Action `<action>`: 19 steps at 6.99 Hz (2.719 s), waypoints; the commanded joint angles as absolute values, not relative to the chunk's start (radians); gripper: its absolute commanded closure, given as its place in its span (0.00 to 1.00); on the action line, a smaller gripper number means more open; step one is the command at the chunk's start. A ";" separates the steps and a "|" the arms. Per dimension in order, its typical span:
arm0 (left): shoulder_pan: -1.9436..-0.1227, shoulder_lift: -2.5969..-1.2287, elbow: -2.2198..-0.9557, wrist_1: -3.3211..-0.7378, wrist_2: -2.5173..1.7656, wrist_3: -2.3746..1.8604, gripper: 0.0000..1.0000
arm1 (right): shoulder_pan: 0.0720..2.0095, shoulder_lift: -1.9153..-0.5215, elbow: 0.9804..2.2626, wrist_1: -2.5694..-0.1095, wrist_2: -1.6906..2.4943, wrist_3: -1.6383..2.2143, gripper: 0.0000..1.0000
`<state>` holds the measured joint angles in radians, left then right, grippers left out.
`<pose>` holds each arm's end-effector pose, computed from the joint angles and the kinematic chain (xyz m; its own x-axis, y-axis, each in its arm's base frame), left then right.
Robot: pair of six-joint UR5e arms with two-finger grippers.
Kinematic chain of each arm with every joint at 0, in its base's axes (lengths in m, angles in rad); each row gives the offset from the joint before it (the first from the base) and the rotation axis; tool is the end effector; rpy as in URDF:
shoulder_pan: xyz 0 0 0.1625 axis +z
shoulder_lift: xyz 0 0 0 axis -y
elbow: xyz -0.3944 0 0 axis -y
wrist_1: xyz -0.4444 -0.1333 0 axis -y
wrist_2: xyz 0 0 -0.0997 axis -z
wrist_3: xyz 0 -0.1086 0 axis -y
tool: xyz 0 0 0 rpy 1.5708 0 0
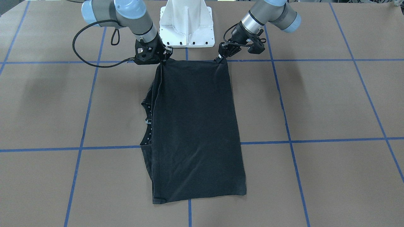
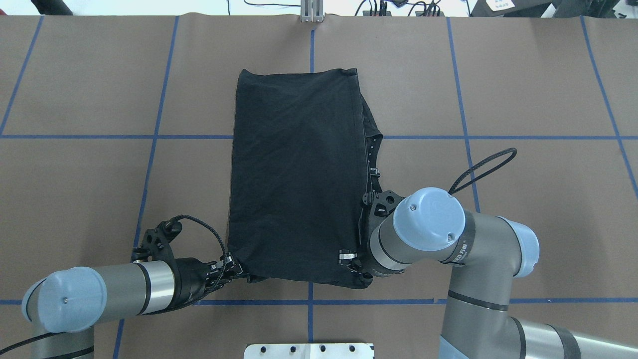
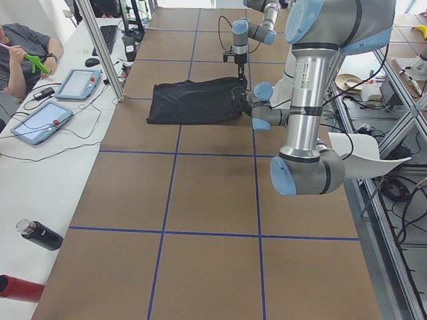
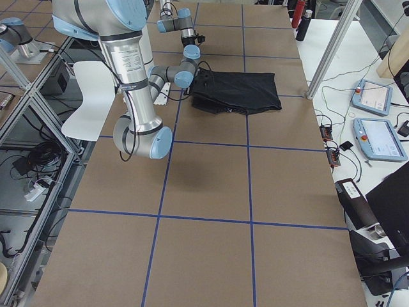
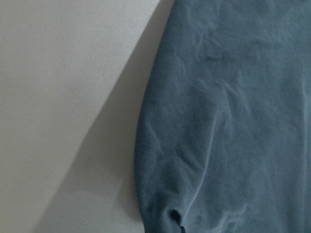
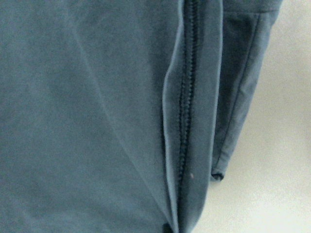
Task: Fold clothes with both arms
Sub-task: 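Lift the near end with both grippers and fold it away from the robot, then lay the folded end near the collar and open both grippers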
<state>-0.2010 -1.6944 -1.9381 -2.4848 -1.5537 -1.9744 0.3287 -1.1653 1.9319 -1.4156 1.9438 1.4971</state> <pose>0.5258 -0.2451 0.2640 0.0639 -0.4138 -0.9081 0.2623 0.8850 -0.3847 -0.5532 -0.2877 0.1983 0.5724 0.1228 0.8107 0.0164 0.9868 -0.1610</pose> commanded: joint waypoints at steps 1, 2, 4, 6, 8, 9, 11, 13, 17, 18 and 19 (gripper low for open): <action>-0.125 -1.634 -2.018 -2.484 -1.546 -1.976 1.00 | 0.261 -1.190 1.962 -1.411 1.936 1.580 1.00; -0.071 -1.622 -2.035 -2.484 -1.545 -1.985 1.00 | 0.230 -1.199 1.977 -1.411 1.934 1.606 1.00; -0.003 -1.621 -2.036 -2.484 -1.500 -2.031 1.00 | 0.199 -1.242 2.026 -1.411 1.947 1.606 1.00; -0.012 -1.631 -2.055 -2.484 -1.509 -2.037 1.00 | 0.199 -1.229 2.036 -1.411 1.963 1.605 1.00; -0.131 -1.634 -2.082 -2.484 -1.534 -2.019 1.00 | 0.315 -1.207 2.033 -1.393 1.997 1.591 1.00; -0.238 -1.670 -2.080 -2.484 -1.595 -1.981 1.00 | 0.371 -1.206 2.023 -1.355 2.025 1.591 1.00; -0.393 -1.744 -2.033 -2.482 -1.624 -1.959 1.00 | 0.481 -1.130 1.940 -1.335 2.022 1.589 1.00; -0.552 -1.892 -1.828 -2.483 -1.684 -1.893 1.00 | 0.587 -1.022 1.802 -1.330 2.023 1.551 1.00; -0.702 -2.072 -1.515 -2.499 -1.695 -1.835 1.00 | 0.704 -0.827 1.347 -1.058 1.981 1.519 1.00; -0.707 -2.078 -1.491 -2.505 -1.695 -1.832 1.00 | 0.706 -0.790 1.278 -1.033 1.965 1.510 1.00; -0.706 -2.080 -1.474 -2.523 -1.695 -1.830 1.00 | 0.718 -0.782 1.276 -1.032 1.964 1.509 1.00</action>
